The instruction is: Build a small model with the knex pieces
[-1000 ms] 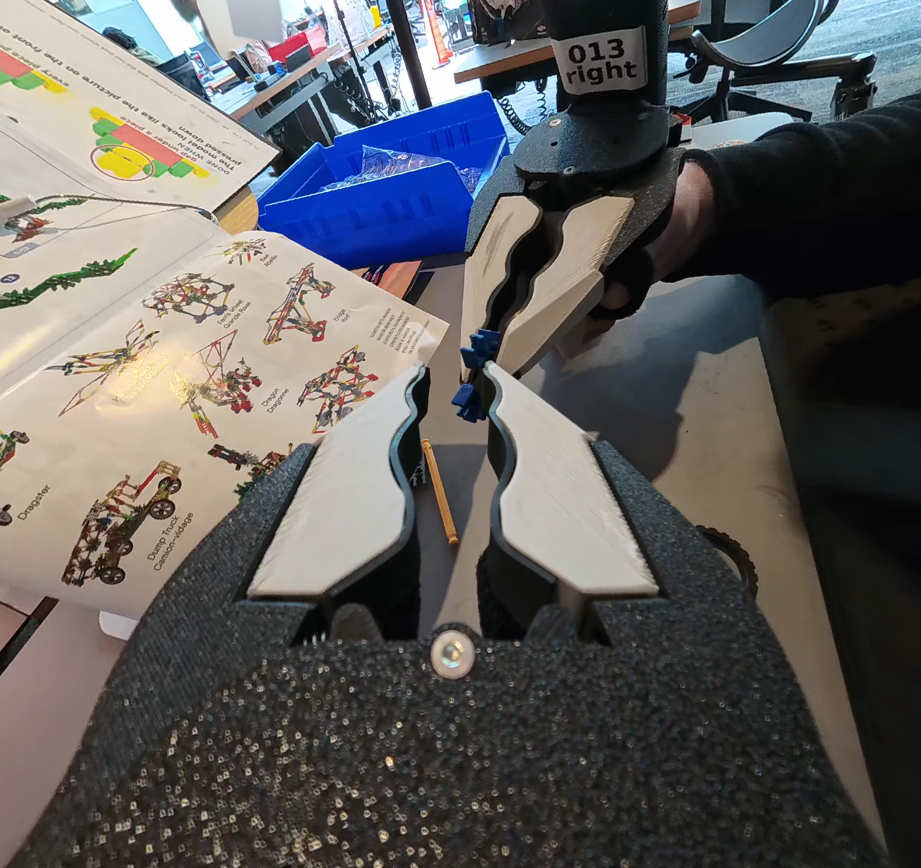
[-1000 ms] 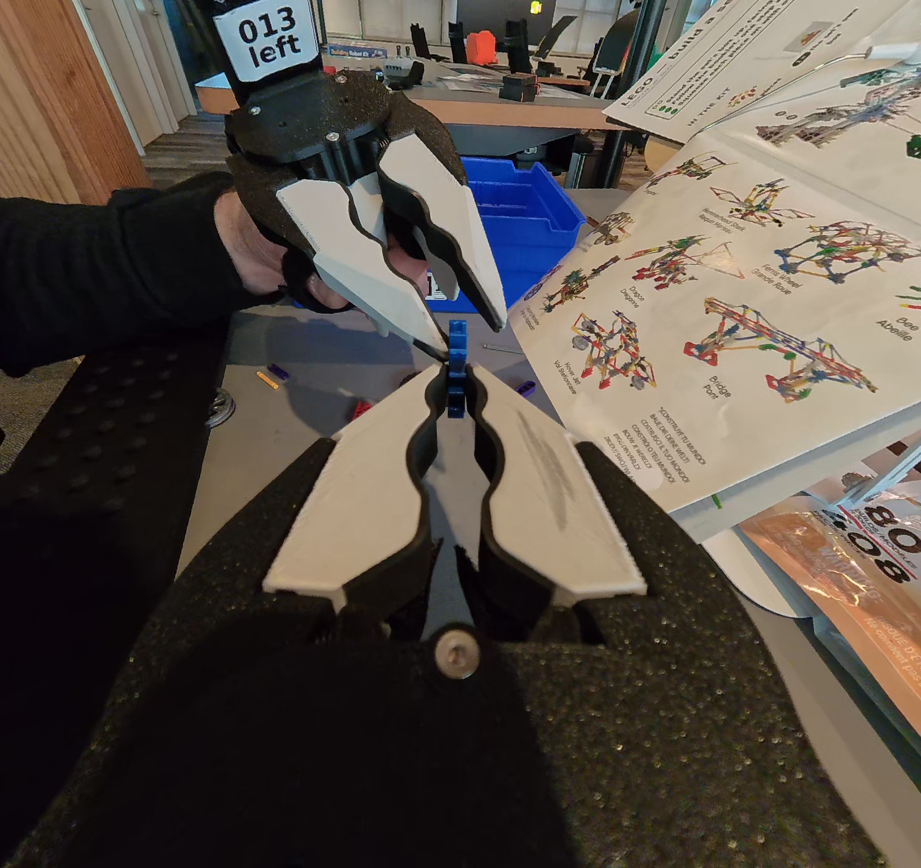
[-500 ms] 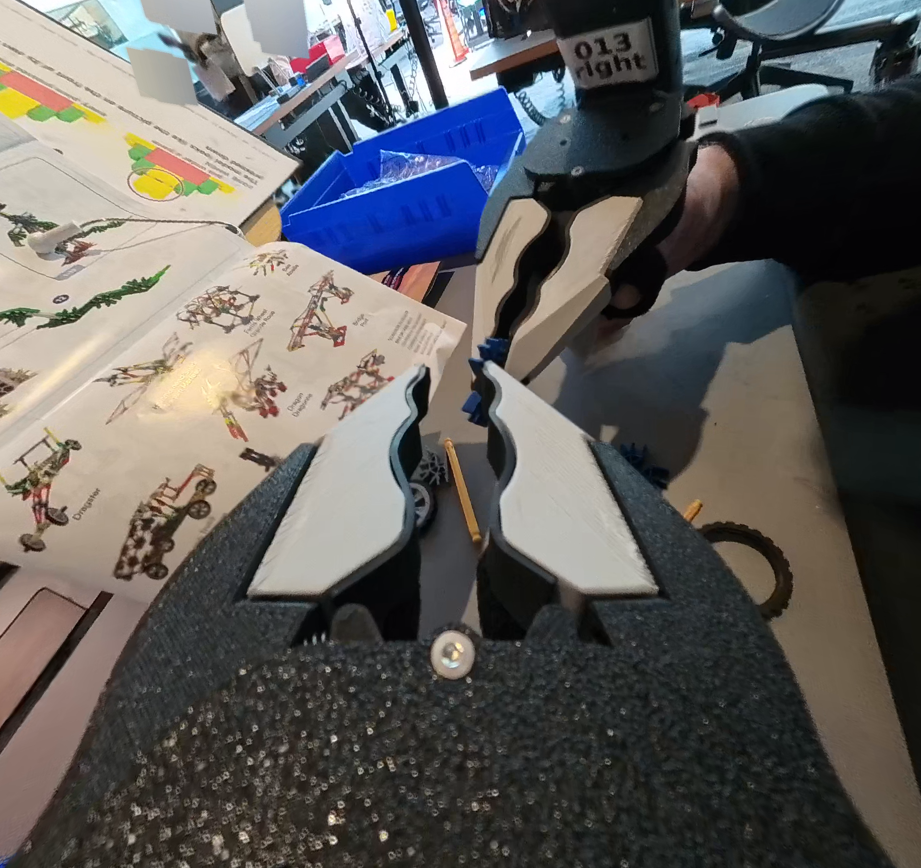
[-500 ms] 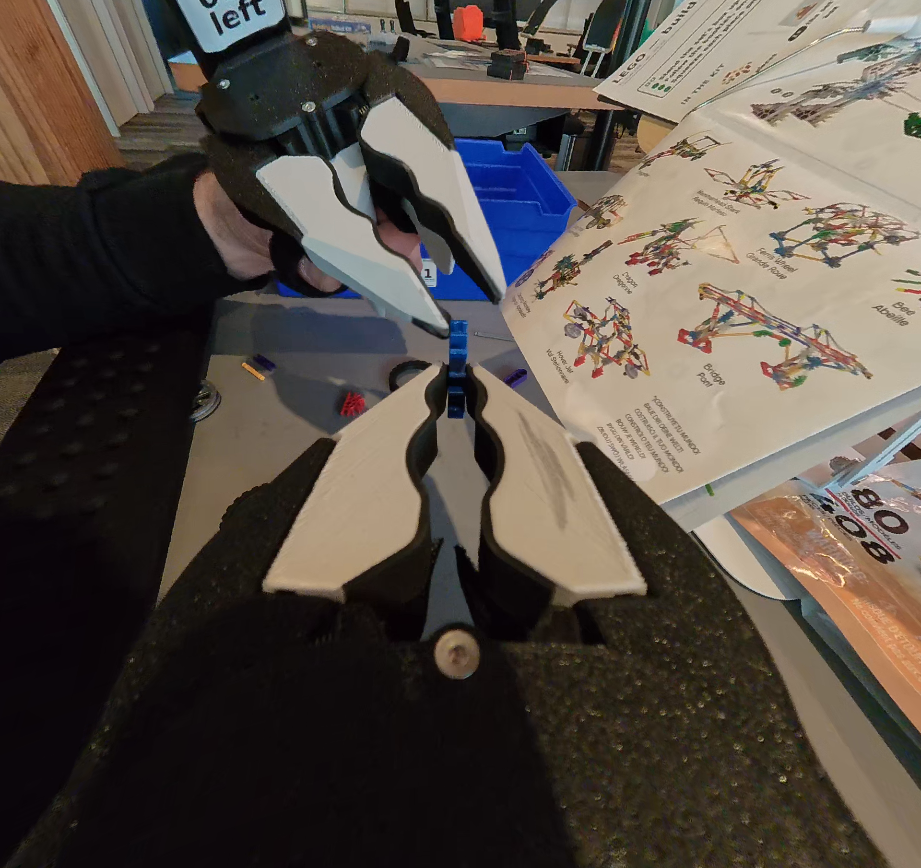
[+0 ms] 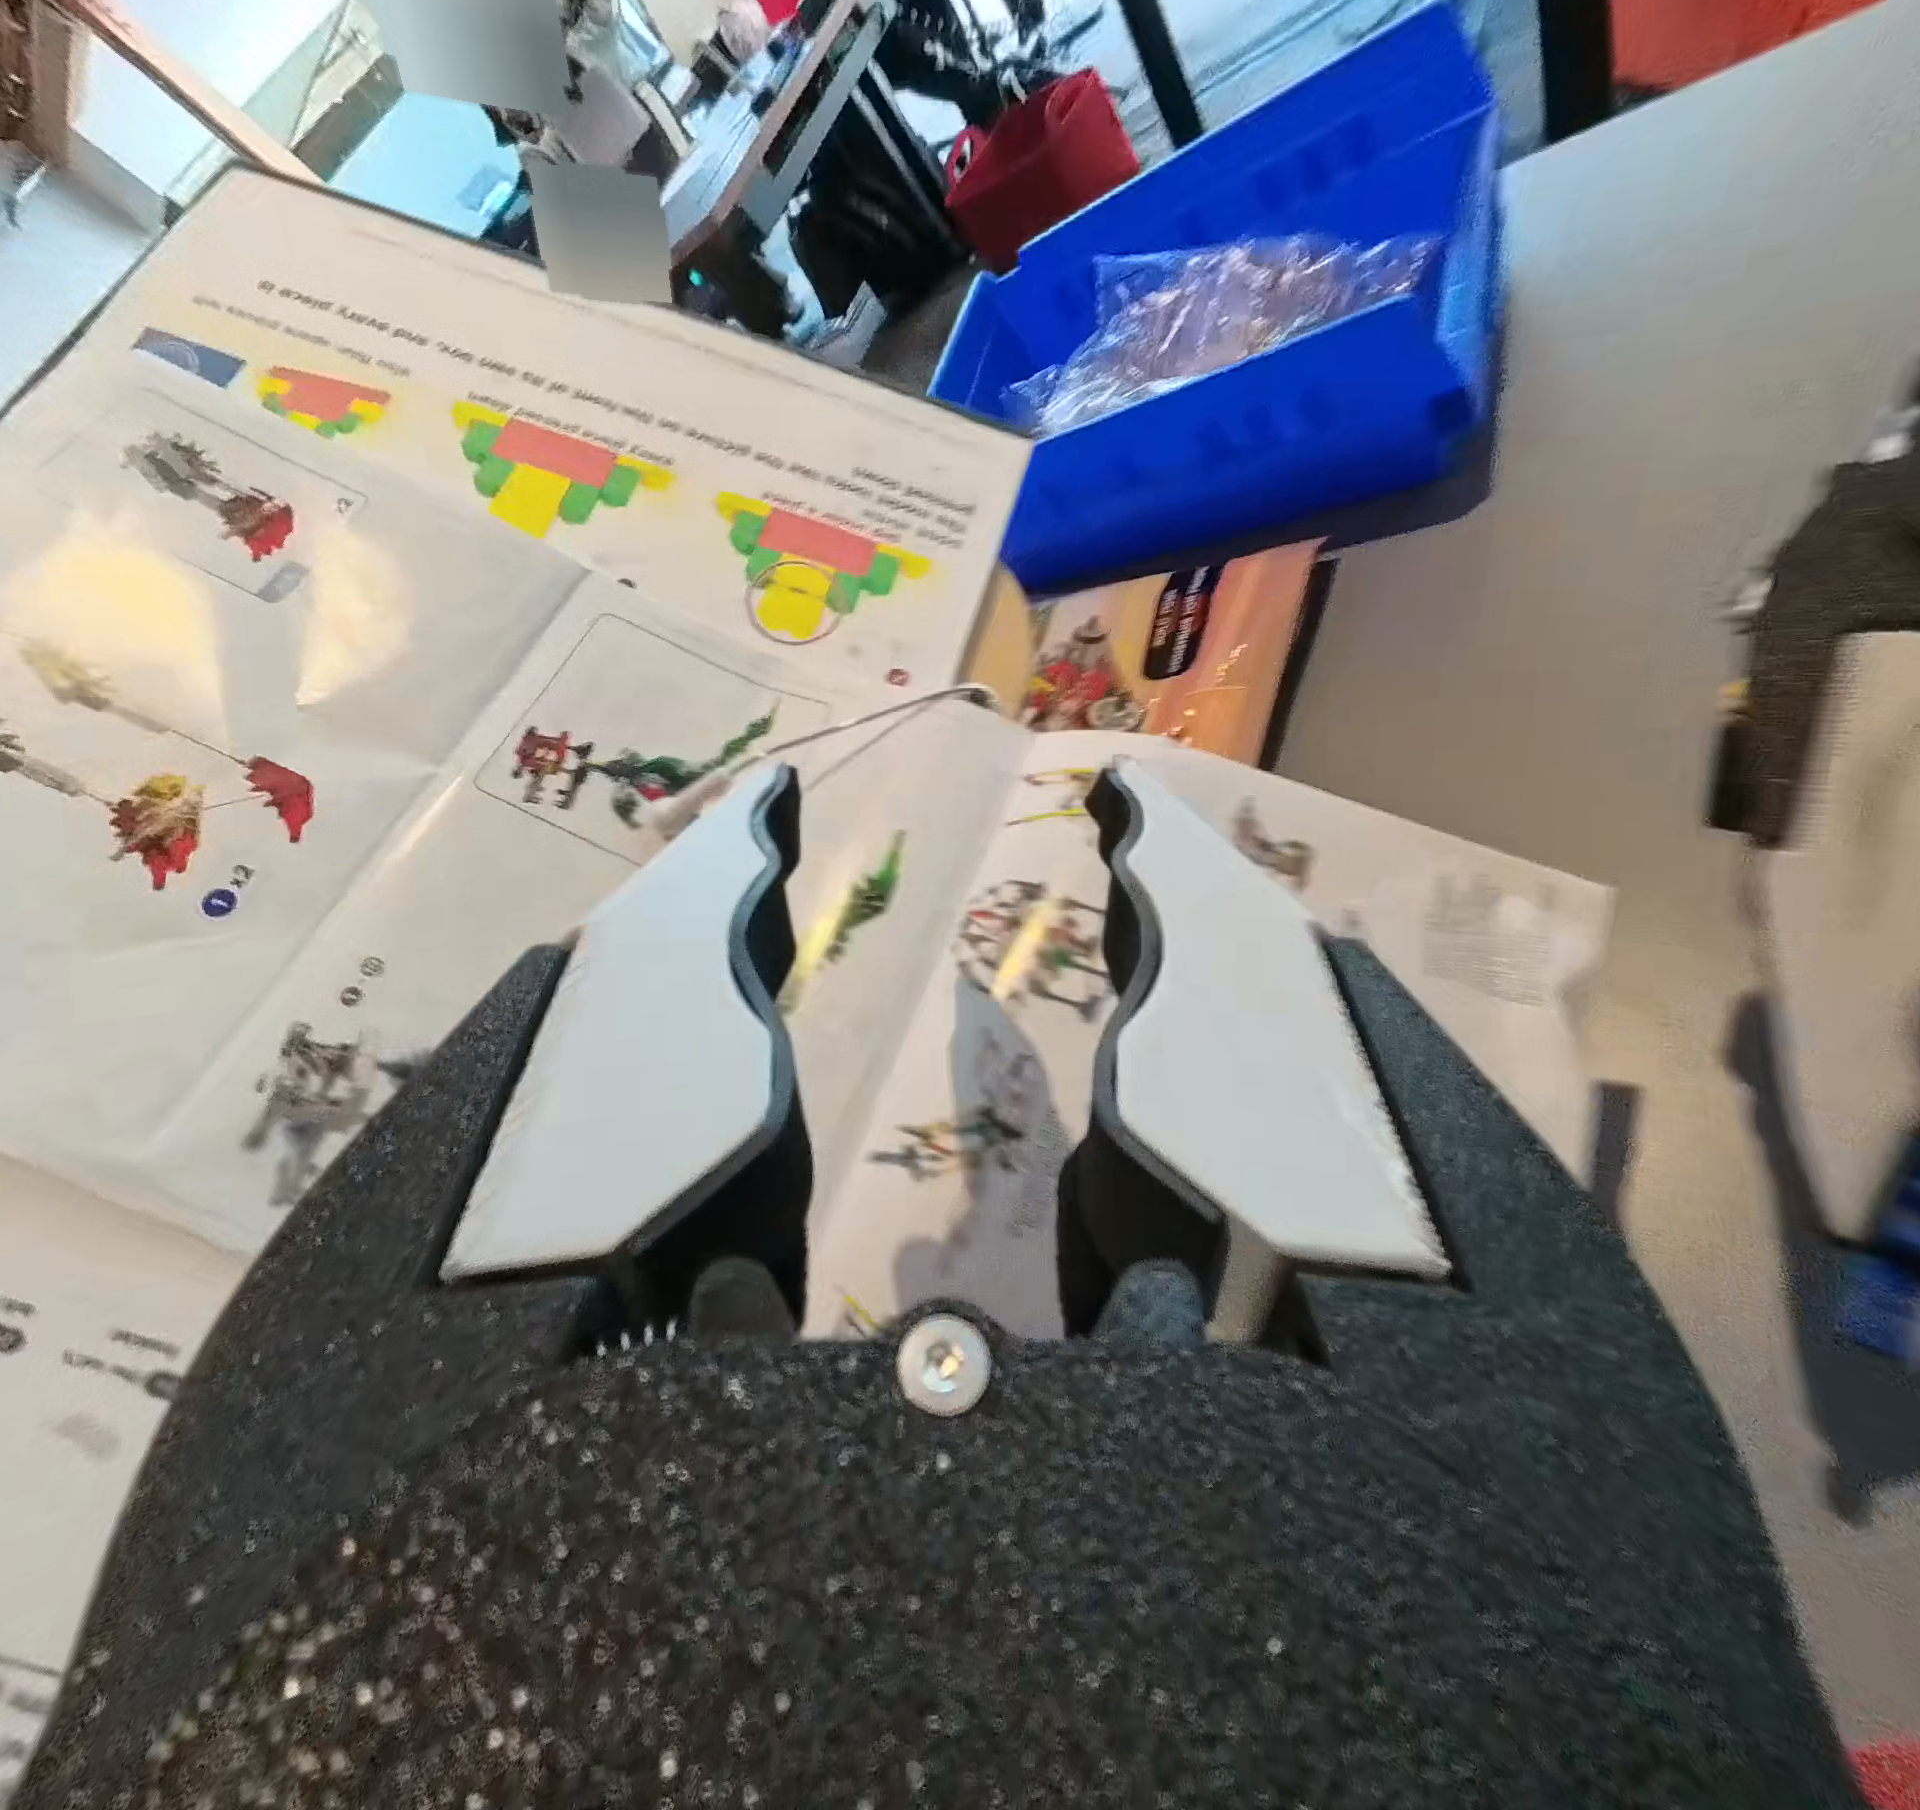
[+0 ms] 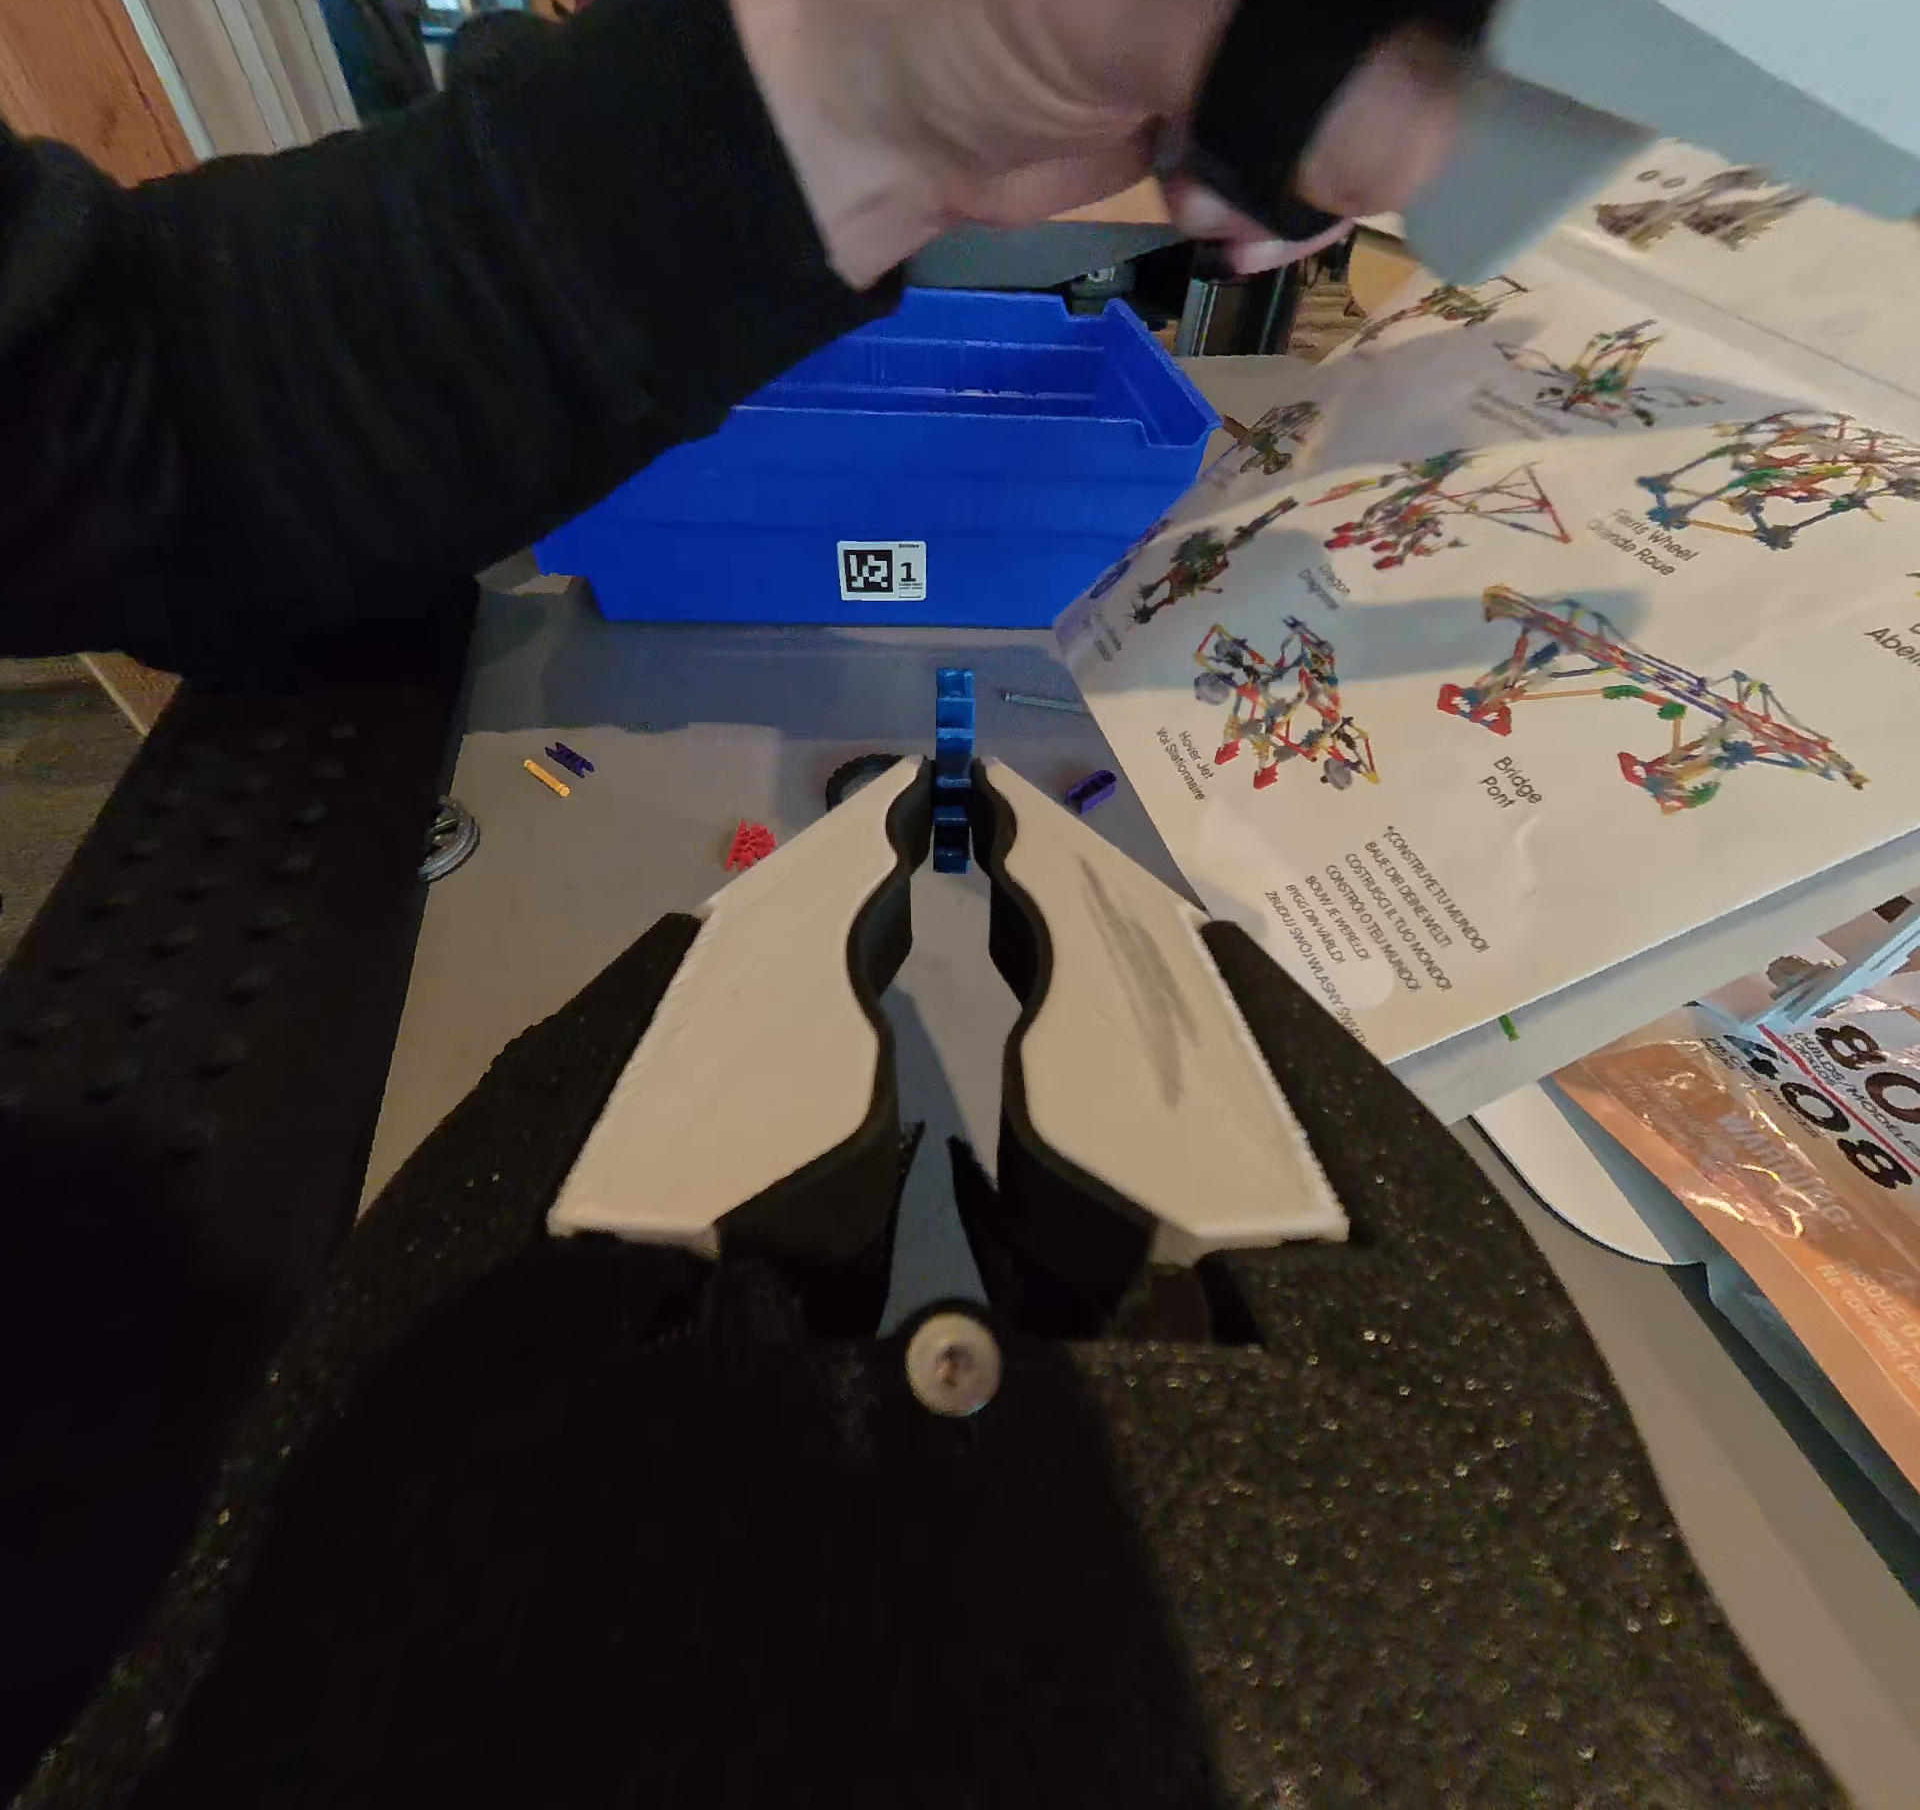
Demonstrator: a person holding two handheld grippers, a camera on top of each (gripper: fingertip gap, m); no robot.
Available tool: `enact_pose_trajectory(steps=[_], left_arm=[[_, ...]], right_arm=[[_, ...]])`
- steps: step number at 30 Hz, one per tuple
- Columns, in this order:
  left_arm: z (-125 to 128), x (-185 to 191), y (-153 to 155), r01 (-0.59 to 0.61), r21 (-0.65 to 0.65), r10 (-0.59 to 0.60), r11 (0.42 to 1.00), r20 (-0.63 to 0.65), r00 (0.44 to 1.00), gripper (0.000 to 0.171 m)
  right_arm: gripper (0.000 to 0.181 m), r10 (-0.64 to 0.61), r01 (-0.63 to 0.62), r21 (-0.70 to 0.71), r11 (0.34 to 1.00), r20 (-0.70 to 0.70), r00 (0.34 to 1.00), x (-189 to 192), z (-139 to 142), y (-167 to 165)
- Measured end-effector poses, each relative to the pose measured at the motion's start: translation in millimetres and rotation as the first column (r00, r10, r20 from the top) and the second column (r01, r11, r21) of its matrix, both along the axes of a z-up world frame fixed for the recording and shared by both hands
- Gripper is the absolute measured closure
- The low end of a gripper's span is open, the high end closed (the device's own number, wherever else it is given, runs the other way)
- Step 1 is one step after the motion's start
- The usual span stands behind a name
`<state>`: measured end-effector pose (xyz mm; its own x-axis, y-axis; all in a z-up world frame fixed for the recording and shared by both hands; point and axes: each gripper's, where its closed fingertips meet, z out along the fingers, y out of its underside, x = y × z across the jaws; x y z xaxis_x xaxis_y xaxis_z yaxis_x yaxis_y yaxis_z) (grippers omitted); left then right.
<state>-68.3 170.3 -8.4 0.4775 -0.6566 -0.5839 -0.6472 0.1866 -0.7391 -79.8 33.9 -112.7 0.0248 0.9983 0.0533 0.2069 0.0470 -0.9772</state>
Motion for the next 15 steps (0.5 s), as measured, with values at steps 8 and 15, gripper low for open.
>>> enact_pose_trajectory(steps=[8,15], left_arm=[[-30.7,-2.0,54.6,0.013,-0.146,-0.046,0.989,-0.223,0.974,0.081],[-26.7,-5.5,55.4,0.062,-0.194,-0.119,0.979,-0.297,0.947,0.082]], right_arm=[[0.176,0.017,-0.017,-0.012,1.0,-0.002,1.0,-1.2,-1.0,-3.3],[0.176,0.024,-0.024,-0.027,0.999,0.007,1.0,-2.5,-5.0,-3.7]])
